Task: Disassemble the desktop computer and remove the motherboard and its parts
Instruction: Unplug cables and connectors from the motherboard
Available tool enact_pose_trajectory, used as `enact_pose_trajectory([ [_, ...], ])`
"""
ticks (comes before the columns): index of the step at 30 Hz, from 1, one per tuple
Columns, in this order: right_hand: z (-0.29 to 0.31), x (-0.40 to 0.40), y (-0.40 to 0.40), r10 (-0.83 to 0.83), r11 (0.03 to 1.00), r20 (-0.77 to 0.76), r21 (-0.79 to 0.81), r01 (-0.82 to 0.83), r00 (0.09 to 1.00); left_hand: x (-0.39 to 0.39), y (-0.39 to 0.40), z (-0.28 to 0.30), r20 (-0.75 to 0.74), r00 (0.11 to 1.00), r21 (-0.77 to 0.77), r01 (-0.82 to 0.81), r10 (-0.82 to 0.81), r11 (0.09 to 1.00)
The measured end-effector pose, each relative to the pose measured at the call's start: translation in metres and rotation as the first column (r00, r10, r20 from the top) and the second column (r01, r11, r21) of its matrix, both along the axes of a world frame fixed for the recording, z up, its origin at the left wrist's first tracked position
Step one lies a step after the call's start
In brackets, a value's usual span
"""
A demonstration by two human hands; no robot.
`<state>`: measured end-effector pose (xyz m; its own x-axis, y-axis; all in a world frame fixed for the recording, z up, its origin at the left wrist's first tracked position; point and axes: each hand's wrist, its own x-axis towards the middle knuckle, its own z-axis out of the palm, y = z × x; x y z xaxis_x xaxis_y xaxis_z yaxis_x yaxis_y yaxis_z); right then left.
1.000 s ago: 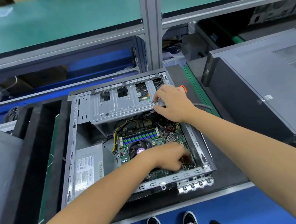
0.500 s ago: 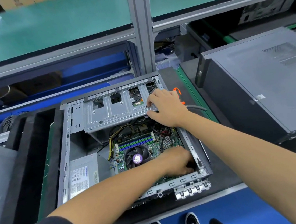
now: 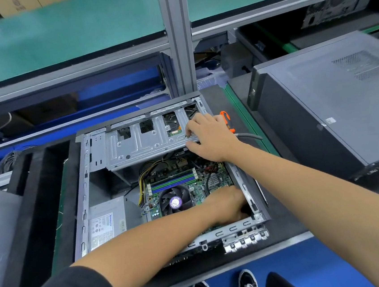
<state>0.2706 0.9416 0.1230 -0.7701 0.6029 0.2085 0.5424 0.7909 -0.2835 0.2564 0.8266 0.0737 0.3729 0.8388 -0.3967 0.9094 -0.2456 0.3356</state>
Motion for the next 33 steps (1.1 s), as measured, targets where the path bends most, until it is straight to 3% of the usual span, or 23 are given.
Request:
enact_pose_trajectory([
  [23, -0.001, -0.001, 0.000, -0.007, 1.000, -0.004, 0.001, 0.007, 1.000, -0.004, 0.007, -0.008, 0.204, 0.948, -0.165, -0.214, 0.245, 0.963],
  [33, 0.001, -0.001, 0.000, 0.003, 1.000, 0.002, 0.005, -0.003, 1.000, -0.008, 0.004, -0.002, 0.211, 0.959, -0.155, -0.160, 0.191, 0.975],
])
